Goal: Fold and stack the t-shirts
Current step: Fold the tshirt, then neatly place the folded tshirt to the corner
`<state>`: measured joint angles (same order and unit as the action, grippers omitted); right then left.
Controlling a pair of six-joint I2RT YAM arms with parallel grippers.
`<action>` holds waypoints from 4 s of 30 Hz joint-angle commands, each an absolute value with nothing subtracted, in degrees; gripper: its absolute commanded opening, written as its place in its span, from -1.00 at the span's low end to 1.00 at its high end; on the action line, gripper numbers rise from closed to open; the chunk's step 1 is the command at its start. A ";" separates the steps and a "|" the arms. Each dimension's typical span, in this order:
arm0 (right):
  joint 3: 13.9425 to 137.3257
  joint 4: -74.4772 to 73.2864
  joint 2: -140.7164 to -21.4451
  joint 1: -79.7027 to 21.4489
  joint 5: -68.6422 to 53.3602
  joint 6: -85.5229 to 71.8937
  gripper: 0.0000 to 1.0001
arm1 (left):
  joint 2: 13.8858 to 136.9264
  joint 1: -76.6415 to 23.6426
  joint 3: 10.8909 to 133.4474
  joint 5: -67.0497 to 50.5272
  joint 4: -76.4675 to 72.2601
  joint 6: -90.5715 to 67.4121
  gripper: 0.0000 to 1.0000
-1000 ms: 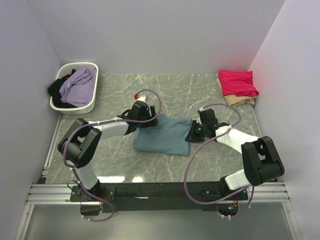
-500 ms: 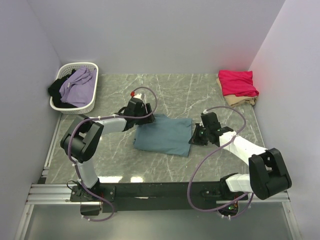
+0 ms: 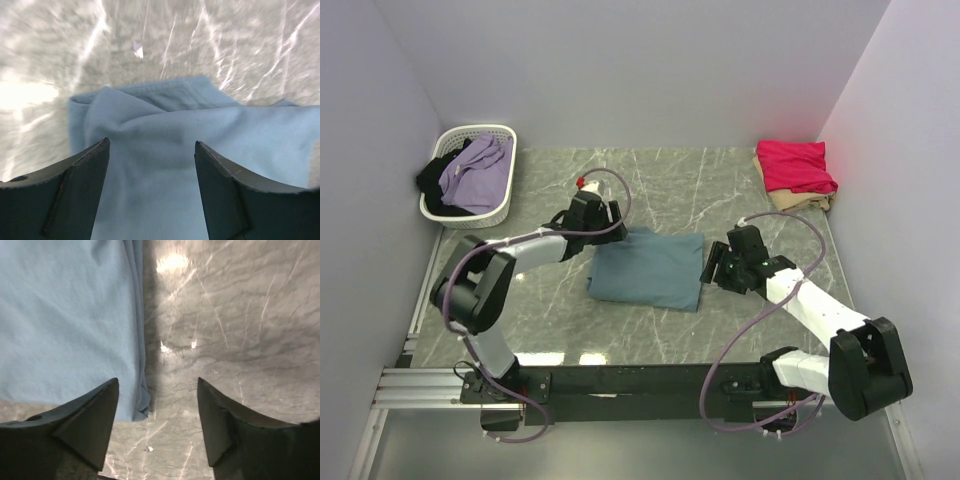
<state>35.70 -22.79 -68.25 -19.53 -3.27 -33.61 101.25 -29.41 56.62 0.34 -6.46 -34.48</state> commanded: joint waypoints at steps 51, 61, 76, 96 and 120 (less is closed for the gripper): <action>37.97 -8.53 -82.44 -11.60 -17.66 -26.46 0.99 | 52.65 -30.41 55.28 23.47 32.87 -37.62 0.78; 40.43 -7.74 -90.43 -11.60 -26.80 -26.72 0.99 | 52.12 -30.41 53.44 23.73 32.43 -38.06 0.81; 46.23 -7.03 -104.59 -22.21 -32.34 -29.35 0.92 | 51.95 -30.32 51.50 23.11 31.46 -37.97 0.82; 45.26 1.32 -106.09 -31.38 -23.21 -40.69 -1.00 | 53.70 -30.15 50.18 23.90 32.61 -37.71 0.83; 112.76 -25.63 -118.63 -10.65 -3.87 -29.53 -1.00 | 62.39 -30.06 51.41 15.03 22.41 -36.13 0.83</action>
<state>94.48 -19.99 -110.76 -14.00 -8.43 -29.93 59.90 -30.20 49.82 17.37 26.26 -38.06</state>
